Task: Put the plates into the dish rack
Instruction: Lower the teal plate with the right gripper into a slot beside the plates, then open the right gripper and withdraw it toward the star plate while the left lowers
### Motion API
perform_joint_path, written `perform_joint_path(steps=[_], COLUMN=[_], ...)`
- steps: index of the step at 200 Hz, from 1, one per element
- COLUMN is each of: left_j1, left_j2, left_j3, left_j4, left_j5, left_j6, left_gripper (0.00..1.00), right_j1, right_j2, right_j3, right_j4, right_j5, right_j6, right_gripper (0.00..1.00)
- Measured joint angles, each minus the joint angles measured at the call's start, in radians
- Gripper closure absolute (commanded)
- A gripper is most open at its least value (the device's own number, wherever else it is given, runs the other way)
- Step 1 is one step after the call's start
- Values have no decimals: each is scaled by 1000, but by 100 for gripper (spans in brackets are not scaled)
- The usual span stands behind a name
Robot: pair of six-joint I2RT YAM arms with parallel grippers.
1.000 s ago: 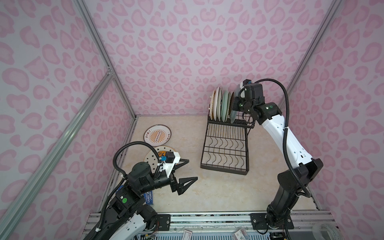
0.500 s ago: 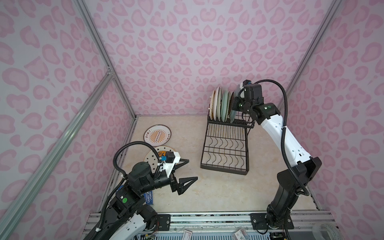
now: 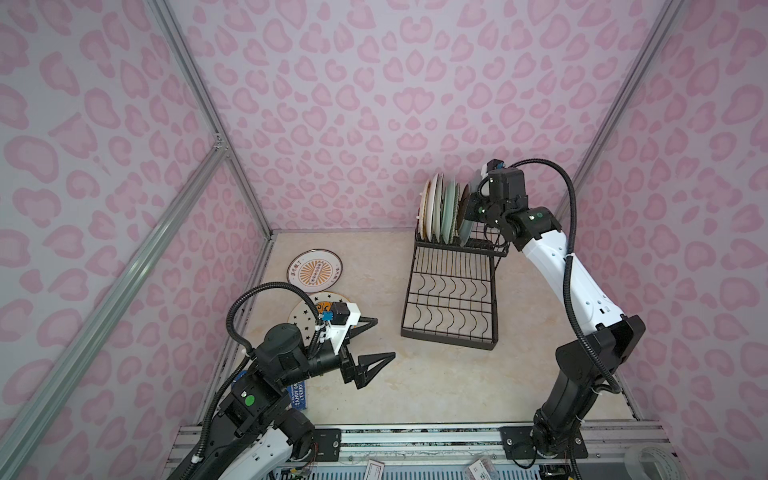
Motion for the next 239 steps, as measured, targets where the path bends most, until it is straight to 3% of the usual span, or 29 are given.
perform_joint_path(steps=[63,141,239], left_j1=[3,5,5], left_j2=[2,1,7], left_j3=[0,0,0], left_j4=[0,-4,-24], left_j5=[0,-9,-44], left_j6=[0,0,1], left_gripper=[2,2,3], right_j1=[3,5,3], right_j2=[-20,-44,-183], right_j3=[0,2,-84], right_j4=[6,13,51], right_j5=[-20,-30,-49], right_j6=[0,0,0], right_gripper=[60,59,50])
